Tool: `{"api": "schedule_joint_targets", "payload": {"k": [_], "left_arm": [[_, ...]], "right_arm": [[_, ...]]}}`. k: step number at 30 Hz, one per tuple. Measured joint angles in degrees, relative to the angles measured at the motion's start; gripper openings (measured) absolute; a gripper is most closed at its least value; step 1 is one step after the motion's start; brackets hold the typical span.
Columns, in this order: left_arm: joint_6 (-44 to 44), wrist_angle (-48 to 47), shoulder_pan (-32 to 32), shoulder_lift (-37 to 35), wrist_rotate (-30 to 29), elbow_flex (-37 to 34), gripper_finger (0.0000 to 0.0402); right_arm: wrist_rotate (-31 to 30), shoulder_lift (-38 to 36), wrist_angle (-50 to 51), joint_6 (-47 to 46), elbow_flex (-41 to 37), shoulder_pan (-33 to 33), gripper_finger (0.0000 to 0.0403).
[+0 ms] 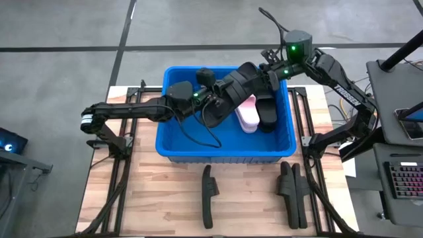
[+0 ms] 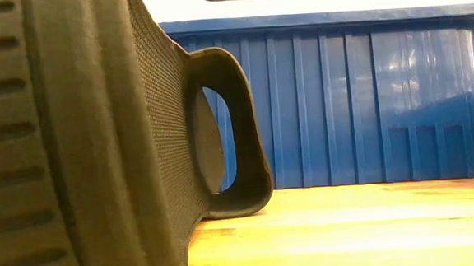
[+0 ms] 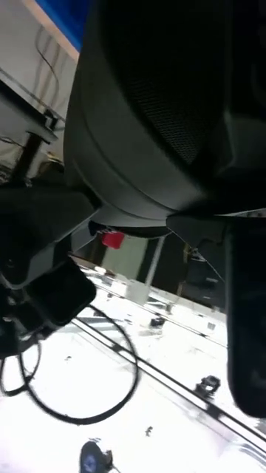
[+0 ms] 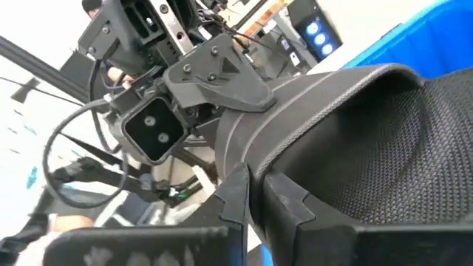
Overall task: Pick and place slides into bin
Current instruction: Put the black slide into the blue bin
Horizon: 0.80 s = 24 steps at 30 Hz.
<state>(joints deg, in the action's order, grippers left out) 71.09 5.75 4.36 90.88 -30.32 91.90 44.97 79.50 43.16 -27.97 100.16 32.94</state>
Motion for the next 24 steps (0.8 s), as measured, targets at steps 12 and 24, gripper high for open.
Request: {"api": "schedule_joint_targets", "payload": {"k": [12, 24], "left_arm": [[-12.52, 0.50, 0.22, 0.53, -18.30, -0.15, 0.0001], [-16.15, 0.18, -0.29, 13.53, -39.04, 3.88, 0.0000]], "right_arm": [[0.14, -2.56, 1.33, 15.13, 0.11, 12.77, 0.0024], [-3.15, -4.00, 1.58, 19.45, -0.02, 24.94, 0.0023]]}}
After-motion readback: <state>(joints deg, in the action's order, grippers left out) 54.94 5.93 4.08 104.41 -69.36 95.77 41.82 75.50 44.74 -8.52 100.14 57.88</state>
